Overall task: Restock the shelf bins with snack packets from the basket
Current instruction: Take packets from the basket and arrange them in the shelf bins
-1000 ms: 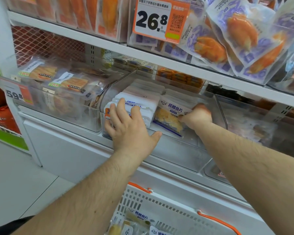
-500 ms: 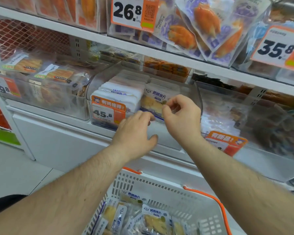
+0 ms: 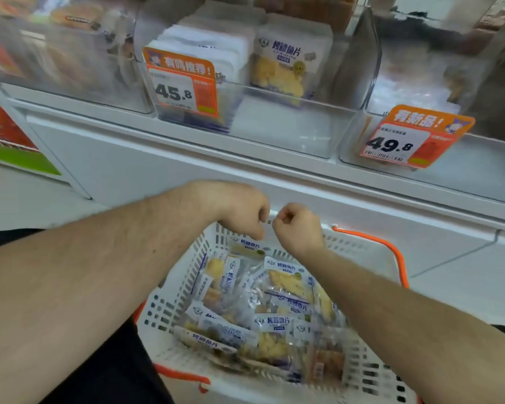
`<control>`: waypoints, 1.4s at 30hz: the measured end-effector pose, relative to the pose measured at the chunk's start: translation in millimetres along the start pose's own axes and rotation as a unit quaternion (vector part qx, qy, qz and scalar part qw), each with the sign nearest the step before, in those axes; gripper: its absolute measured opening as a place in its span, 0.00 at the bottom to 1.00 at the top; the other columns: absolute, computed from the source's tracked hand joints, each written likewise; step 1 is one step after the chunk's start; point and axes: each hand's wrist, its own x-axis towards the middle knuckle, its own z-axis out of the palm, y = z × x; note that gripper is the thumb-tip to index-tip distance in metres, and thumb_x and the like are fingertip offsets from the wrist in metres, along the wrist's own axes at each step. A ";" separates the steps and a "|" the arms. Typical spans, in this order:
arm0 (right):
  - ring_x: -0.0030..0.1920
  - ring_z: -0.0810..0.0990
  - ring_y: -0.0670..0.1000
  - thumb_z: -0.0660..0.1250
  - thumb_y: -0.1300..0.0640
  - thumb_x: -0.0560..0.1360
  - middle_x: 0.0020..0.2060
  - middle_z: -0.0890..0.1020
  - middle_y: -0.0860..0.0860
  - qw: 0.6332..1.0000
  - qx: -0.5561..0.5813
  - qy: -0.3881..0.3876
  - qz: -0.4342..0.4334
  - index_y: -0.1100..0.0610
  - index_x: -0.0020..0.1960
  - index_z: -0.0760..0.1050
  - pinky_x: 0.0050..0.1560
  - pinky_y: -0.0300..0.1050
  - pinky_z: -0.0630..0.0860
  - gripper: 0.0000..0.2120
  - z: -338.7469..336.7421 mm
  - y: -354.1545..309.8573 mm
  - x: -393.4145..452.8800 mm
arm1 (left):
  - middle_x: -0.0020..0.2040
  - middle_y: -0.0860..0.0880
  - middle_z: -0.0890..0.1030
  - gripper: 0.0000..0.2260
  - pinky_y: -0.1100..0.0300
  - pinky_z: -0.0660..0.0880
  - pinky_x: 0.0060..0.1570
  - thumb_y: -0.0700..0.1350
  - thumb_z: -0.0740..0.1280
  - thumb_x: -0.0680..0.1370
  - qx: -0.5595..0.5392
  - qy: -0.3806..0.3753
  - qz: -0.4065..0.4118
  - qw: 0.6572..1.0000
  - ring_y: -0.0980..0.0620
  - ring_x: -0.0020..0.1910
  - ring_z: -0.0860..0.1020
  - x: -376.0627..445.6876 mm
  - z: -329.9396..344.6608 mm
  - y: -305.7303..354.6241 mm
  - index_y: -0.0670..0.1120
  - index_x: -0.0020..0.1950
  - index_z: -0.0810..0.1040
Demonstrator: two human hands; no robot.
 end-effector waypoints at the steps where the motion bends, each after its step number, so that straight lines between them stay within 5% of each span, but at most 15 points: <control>1: 0.36 0.78 0.50 0.65 0.61 0.73 0.34 0.79 0.48 0.999 -0.020 -0.041 0.021 0.54 0.39 0.76 0.37 0.44 0.76 0.05 12.3 12.4 -5.6 | 0.60 0.54 0.77 0.19 0.52 0.76 0.59 0.55 0.68 0.77 0.008 -0.011 -0.001 1.000 0.52 0.56 0.78 2.3 2.4 0.3 0.52 0.67 0.72; 5: 0.33 0.75 0.50 0.64 0.62 0.74 0.33 0.79 0.53 0.966 -0.107 -0.230 0.047 0.56 0.35 0.73 0.37 0.49 0.77 0.08 57.6 49.9 -27.1 | 0.61 0.54 0.76 0.20 0.52 0.75 0.60 0.55 0.68 0.78 0.026 -0.043 0.006 0.999 0.52 0.57 0.77 11.4 11.2 3.7 0.50 0.68 0.72; 10: 0.42 0.79 0.52 0.69 0.53 0.73 0.38 0.81 0.53 0.892 -0.181 -0.415 0.020 0.58 0.37 0.76 0.44 0.48 0.78 0.10 88.5 70.4 -50.9 | 0.62 0.53 0.76 0.21 0.51 0.74 0.61 0.56 0.67 0.78 0.046 -0.078 0.003 0.996 0.50 0.58 0.76 18.0 19.1 5.4 0.49 0.69 0.72; 16: 0.34 0.75 0.52 0.72 0.53 0.70 0.32 0.77 0.53 0.849 -0.225 -0.477 -0.007 0.59 0.36 0.78 0.38 0.47 0.76 0.10 101.3 89.1 -70.5 | 0.61 0.48 0.80 0.21 0.49 0.76 0.60 0.57 0.66 0.78 0.055 -0.097 -0.008 0.994 0.50 0.56 0.79 26.1 22.3 2.6 0.46 0.66 0.76; 25: 0.36 0.73 0.51 0.65 0.61 0.76 0.30 0.72 0.49 0.861 -0.240 -0.448 -0.029 0.51 0.30 0.66 0.34 0.41 0.68 0.17 86.2 77.1 -57.2 | 0.65 0.52 0.75 0.23 0.53 0.72 0.63 0.56 0.67 0.79 0.039 -0.084 -0.016 0.996 0.51 0.60 0.75 25.0 14.2 4.8 0.49 0.71 0.71; 30: 0.38 0.74 0.51 0.64 0.59 0.77 0.36 0.75 0.51 0.883 -0.208 -0.419 -0.036 0.54 0.36 0.71 0.45 0.47 0.72 0.11 41.0 47.5 -13.3 | 0.64 0.51 0.76 0.23 0.58 0.72 0.51 0.55 0.68 0.79 0.011 -0.051 -0.029 0.998 0.52 0.51 0.74 22.6 1.1 -4.8 0.48 0.71 0.71; 34: 0.45 0.74 0.50 0.66 0.55 0.79 0.43 0.76 0.47 0.913 -0.161 -0.373 -0.038 0.51 0.45 0.75 0.46 0.45 0.70 0.04 -6.9 21.9 14.0 | 0.64 0.51 0.77 0.24 0.56 0.75 0.55 0.56 0.69 0.77 -0.013 -0.019 -0.058 0.998 0.51 0.55 0.77 13.1 -15.5 -16.4 0.48 0.70 0.73; 39: 0.28 0.72 0.48 0.67 0.56 0.79 0.26 0.74 0.44 0.953 -0.042 -0.301 0.016 0.50 0.43 0.72 0.36 0.43 0.68 0.07 -56.5 -1.4 25.0 | 0.55 0.48 0.80 0.21 0.55 0.75 0.50 0.57 0.70 0.76 -0.066 0.024 -0.101 0.992 0.48 0.48 0.78 2.9 -27.6 -33.0 0.44 0.62 0.75; 42: 0.31 0.76 0.55 0.68 0.59 0.78 0.25 0.75 0.53 0.959 0.034 -0.277 0.047 0.55 0.38 0.72 0.34 0.44 0.69 0.11 -71.5 -20.9 24.3 | 0.54 0.45 0.80 0.27 0.57 0.74 0.45 0.59 0.71 0.75 -0.087 0.062 -0.132 0.985 0.48 0.44 0.77 -4.8 -30.0 -30.8 0.41 0.65 0.73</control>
